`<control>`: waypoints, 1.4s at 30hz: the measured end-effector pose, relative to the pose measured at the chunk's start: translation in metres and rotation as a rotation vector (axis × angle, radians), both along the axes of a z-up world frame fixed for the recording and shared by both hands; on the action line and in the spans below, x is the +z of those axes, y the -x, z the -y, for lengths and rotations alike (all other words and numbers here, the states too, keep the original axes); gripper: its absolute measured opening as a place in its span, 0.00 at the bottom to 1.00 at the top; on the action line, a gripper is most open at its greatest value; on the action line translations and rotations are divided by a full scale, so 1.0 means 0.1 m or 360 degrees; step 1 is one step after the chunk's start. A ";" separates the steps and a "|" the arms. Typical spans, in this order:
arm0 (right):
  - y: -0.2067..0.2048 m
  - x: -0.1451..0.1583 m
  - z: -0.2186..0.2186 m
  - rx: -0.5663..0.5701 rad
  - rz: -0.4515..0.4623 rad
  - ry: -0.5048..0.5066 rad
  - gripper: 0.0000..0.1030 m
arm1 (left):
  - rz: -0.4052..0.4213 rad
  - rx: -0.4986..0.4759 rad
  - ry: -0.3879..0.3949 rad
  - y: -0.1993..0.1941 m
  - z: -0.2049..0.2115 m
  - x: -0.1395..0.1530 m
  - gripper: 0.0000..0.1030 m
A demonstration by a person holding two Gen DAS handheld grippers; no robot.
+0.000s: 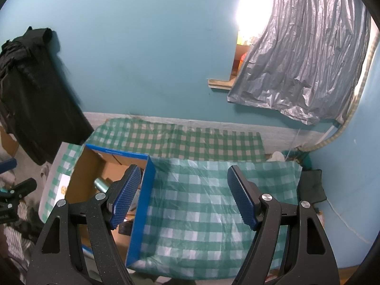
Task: Organize rigid objects
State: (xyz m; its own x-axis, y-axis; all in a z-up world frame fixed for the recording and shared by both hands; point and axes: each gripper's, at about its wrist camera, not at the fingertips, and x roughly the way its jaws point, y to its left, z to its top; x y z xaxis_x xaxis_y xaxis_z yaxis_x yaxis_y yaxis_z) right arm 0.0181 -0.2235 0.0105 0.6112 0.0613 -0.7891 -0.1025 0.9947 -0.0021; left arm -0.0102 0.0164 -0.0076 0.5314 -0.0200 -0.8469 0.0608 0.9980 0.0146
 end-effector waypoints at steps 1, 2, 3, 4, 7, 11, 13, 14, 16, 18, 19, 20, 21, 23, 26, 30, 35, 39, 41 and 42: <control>0.00 0.00 0.00 -0.0002 -0.0001 -0.0001 0.73 | 0.0003 0.0000 0.0000 0.00 0.00 0.00 0.90; 0.00 0.00 0.00 -0.0002 -0.0002 -0.0002 0.73 | 0.0002 -0.0001 -0.0001 0.01 0.00 0.00 0.90; 0.00 0.00 0.00 -0.0001 -0.0001 -0.0004 0.73 | 0.0004 0.0001 -0.0002 0.01 0.00 0.00 0.90; 0.00 0.00 0.00 -0.0002 0.0000 -0.0003 0.73 | 0.0006 0.0004 -0.0001 0.01 0.00 0.00 0.90; 0.00 0.00 0.00 0.0002 -0.0003 0.0000 0.73 | 0.0005 0.0003 0.0001 0.01 0.00 0.00 0.90; 0.00 0.00 0.01 0.0005 -0.0003 0.0000 0.73 | 0.0006 0.0006 0.0003 0.00 0.00 0.01 0.90; 0.02 0.00 0.03 0.0008 -0.0004 -0.0001 0.73 | 0.0006 0.0006 0.0004 0.00 0.00 0.01 0.90; 0.02 0.00 0.03 0.0007 -0.0005 0.0000 0.73 | 0.0006 0.0004 0.0004 0.00 0.00 0.01 0.90; 0.02 0.00 0.03 0.0006 -0.0004 0.0000 0.73 | 0.0004 0.0004 0.0003 0.00 -0.01 0.01 0.90; 0.01 0.00 0.02 0.0004 -0.0007 0.0001 0.73 | 0.0005 0.0004 -0.0001 0.00 -0.01 0.01 0.90; 0.01 0.00 0.04 0.0003 -0.0009 0.0000 0.73 | 0.0003 0.0003 -0.0006 -0.01 -0.01 0.01 0.90; 0.02 0.00 0.05 0.0001 -0.0011 -0.0002 0.73 | 0.0001 0.0002 -0.0011 -0.01 -0.01 0.01 0.90; 0.01 0.00 0.05 0.0003 -0.0011 -0.0001 0.73 | -0.0001 0.0002 -0.0016 -0.02 -0.02 0.01 0.90; 0.03 0.00 0.06 -0.0011 -0.0012 -0.0009 0.73 | -0.0003 0.0001 -0.0020 -0.02 -0.02 0.01 0.90; 0.03 -0.01 0.08 -0.0014 -0.0015 -0.0009 0.73 | -0.0004 -0.0002 -0.0020 -0.02 -0.02 0.00 0.90; 0.02 -0.02 0.07 -0.0011 -0.0021 -0.0007 0.73 | -0.0007 -0.0006 -0.0024 -0.01 0.00 0.00 0.90; 0.03 -0.02 0.06 -0.0007 -0.0028 -0.0006 0.73 | -0.0011 -0.0013 -0.0030 0.02 0.03 -0.01 0.90; 0.04 -0.03 0.06 -0.0001 -0.0030 -0.0004 0.73 | -0.0017 -0.0012 -0.0031 0.02 0.03 -0.01 0.90; 0.03 -0.03 0.05 -0.0004 -0.0030 -0.0007 0.73 | -0.0021 -0.0013 -0.0032 0.02 0.04 -0.02 0.90; 0.03 -0.03 0.05 -0.0004 -0.0032 -0.0005 0.73 | -0.0024 -0.0013 -0.0035 0.03 0.04 -0.02 0.90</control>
